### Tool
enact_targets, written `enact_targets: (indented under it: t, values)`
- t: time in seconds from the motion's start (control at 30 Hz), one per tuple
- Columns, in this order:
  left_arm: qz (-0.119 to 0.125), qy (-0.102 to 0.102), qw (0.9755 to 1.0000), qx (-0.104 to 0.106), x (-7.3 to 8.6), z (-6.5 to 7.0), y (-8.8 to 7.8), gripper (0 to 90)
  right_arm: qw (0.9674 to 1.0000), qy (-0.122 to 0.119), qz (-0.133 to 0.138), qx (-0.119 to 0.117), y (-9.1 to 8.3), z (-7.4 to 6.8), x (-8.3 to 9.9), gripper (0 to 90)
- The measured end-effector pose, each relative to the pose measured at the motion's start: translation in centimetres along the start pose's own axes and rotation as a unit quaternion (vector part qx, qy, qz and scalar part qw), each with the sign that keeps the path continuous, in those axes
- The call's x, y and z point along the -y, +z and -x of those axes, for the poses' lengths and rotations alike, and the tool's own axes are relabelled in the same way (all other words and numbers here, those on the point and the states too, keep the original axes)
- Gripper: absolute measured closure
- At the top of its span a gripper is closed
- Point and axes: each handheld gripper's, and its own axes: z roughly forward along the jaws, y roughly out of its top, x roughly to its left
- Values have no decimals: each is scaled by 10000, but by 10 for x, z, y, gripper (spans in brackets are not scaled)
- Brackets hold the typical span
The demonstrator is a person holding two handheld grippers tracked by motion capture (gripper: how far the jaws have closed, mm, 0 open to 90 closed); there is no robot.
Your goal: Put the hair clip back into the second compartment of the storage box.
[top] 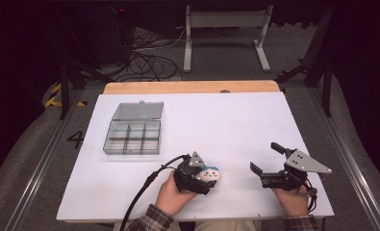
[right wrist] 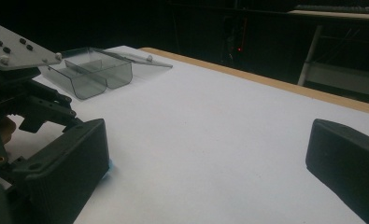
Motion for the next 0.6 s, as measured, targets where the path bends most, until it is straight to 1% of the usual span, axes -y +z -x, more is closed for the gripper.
enact_targets:
  t: [0.03, 0.1, 0.13, 0.33, 0.37, 0.5, 0.6]
  values:
    - [-7, 16, 10000, 17, 0, 0, 0, 234, 10000, 0, 0, 0, 0, 0, 0, 3]
    - [-33, 52, 10000, 11, 0, 1, 0, 285, 10000, 16, 19, 5, 0, 0, 0, 2]
    - [-31, 81, 10000, 22, 0, 1, 0, 285, 10000, 16, 19, 5, 0, 0, 0, 2]
    - [-22, 158, 9999, -4, 0, 2, -1, 387, 10000, 13, 18, 7, 0, 0, 0, 3]
    - [-22, 165, 9998, 54, 0, 2, -1, 403, 10000, 15, 20, 7, 0, 0, 0, 2]
    - [-55, 227, 9997, 61, 0, 2, -3, 435, 10000, 26, 11, 12, 0, 1, 0, 3]
    - [3, 246, 9997, 44, 0, 2, -5, 445, 10000, 16, 2, 4, 0, 1, 0, 3]
